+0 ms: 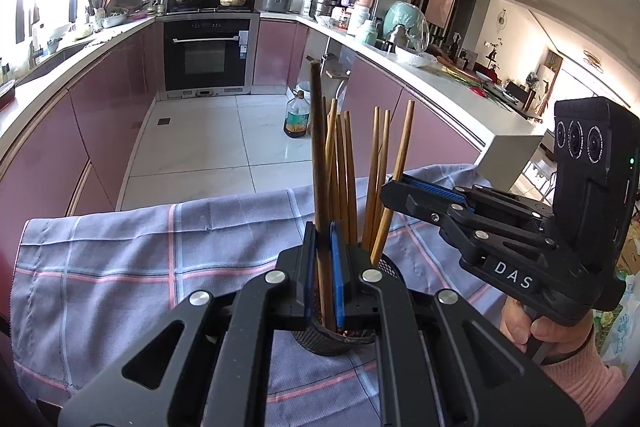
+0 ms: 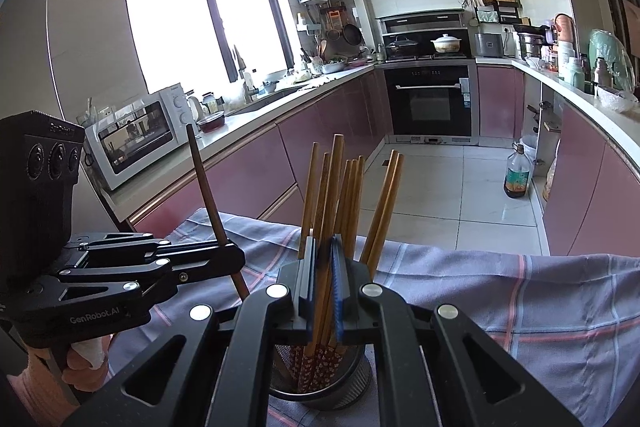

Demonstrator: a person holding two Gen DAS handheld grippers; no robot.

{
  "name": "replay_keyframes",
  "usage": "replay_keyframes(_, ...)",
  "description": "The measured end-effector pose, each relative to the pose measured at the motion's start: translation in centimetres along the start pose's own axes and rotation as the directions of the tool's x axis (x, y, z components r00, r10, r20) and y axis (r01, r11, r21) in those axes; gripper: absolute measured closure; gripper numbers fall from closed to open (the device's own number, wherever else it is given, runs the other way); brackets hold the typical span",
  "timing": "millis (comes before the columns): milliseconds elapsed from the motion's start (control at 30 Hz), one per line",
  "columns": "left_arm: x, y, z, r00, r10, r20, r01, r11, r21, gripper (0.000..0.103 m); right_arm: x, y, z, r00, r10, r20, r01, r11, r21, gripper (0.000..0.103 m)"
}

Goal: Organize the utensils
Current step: 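Open both grippers and pull them back from the mesh cup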

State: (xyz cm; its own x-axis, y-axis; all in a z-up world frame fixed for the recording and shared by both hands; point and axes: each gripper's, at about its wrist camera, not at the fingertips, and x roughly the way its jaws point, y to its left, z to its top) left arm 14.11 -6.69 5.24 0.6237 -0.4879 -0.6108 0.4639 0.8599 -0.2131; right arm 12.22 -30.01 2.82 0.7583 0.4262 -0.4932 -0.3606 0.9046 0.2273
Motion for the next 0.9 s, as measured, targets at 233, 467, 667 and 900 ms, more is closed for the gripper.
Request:
replay_keyframes(233,1.5,0.7,-0.1,1.000,0.003,-0.016,-0.004,1.000,-0.018,0.095,0.1,-0.2,-0.1,1.000,-0.011,-0.002,0.011,1.000,0.000,0.096)
replay_keyframes(467,2.9,1.2,-0.6,0.999,0.013,-0.029,-0.014,1.000,-0.025,0.095,0.6,0.0,-0.1,1.000,-0.020,-0.007,0.020,1.000,-0.001,0.094)
replay_keyframes(667,3.4,1.7,-1.1,1.000,0.012,-0.026,-0.013,0.999,-0.034,0.087,0.5,0.0,-0.1,1.000,-0.019,-0.002,0.019,1.000,0.006,0.094)
replay_keyframes(900,2.8,2.5,-2.6,0.999,0.039,0.008,-0.038,0.998,-0.057,0.062,0.0,0.2,-0.5,1.000,-0.021,0.009,0.021,1.000,0.003,0.082)
